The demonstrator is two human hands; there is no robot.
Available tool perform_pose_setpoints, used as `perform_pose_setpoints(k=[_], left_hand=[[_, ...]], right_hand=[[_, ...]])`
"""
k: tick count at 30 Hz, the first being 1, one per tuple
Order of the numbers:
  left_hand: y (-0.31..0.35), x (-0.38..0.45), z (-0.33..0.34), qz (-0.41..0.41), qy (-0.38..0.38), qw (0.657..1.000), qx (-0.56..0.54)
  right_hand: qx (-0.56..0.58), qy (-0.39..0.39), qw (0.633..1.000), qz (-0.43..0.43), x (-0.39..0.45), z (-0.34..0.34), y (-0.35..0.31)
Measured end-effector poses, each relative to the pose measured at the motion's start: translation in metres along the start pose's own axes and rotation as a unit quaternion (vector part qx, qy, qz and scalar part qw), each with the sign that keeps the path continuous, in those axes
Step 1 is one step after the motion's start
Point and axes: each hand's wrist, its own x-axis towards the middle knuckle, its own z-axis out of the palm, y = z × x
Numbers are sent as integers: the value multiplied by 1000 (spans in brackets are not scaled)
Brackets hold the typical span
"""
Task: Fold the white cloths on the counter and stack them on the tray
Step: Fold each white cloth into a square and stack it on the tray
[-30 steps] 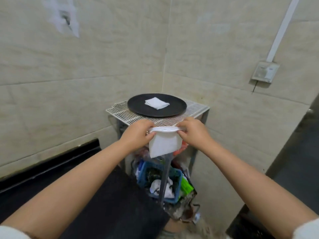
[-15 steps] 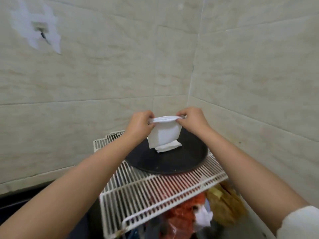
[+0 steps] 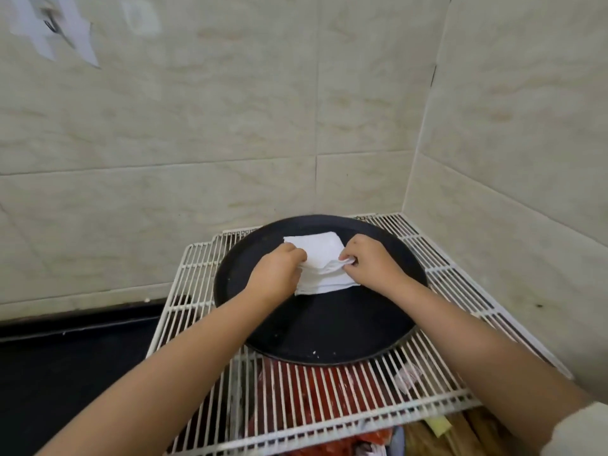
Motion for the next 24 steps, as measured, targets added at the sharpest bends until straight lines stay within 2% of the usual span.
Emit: perform_pose_setpoints(k=[3,8,11,13,16,19,24], left_hand=[[0,-6,-3,-8,14,1000,-2],[7,-17,1,4,-76,993,95],[6,-30,-4,-19,-42,995,93],[-6,-42,-17,-81,6,990,114],[-43,-75,-48,-225,24,962,155],[-88,-134,-90,-334,38,924,185],[-144,-273,-151,-480,89,841,232]], right_hand=[[4,1,1000,-8,-9,1,-1],[-106,-83,991,-6,-16,3,-2],[-167,-73,983,-23,-11,-5,-14],[-170,-59,983,-46,-2,-12,-37],[-173,-44,978,-109,12,-6,-95],[-138,-29,970,-200,15,20,-175],[-90,-80,938,-326,-25,77,-336]])
